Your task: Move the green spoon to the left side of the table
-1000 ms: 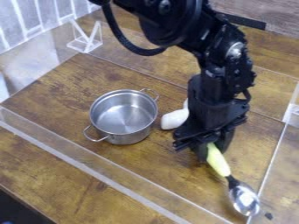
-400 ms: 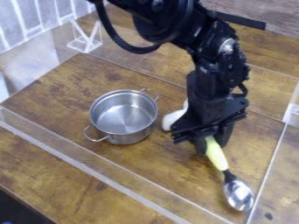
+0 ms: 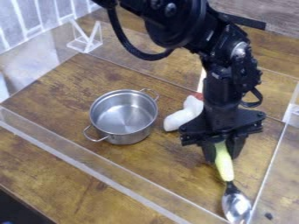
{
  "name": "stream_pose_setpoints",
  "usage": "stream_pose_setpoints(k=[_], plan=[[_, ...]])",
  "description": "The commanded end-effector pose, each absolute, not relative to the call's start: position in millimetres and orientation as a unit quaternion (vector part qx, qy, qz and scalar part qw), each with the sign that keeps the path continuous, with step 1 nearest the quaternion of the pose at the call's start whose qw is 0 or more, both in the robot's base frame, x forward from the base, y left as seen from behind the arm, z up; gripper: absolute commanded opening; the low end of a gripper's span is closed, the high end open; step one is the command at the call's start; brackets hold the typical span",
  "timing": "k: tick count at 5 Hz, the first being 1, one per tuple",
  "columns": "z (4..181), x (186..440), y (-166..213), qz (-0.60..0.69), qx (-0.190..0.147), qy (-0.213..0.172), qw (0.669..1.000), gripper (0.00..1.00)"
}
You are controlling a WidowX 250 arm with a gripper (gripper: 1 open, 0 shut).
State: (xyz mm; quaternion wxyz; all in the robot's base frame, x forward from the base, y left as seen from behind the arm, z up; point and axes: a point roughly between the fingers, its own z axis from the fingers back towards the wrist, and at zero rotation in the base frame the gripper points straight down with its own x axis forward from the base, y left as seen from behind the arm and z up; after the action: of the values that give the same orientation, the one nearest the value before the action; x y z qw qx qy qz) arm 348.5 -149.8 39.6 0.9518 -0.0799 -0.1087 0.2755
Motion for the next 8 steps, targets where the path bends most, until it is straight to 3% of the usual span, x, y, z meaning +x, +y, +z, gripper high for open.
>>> stream_pose_setpoints(k=[1,4,6,8], plan=[[53.5,349,-144,0.304,-0.092,-0.138,0.938,0.00],[54.0,347,-152,0.363,-0.047,-0.167,0.915,0.00],[49.8,362,-147,0.404,-0.038,-0.156,0.901,0.00],[49.6,364,-143,0.356,-0.047,-0.134,0.923,0.00]])
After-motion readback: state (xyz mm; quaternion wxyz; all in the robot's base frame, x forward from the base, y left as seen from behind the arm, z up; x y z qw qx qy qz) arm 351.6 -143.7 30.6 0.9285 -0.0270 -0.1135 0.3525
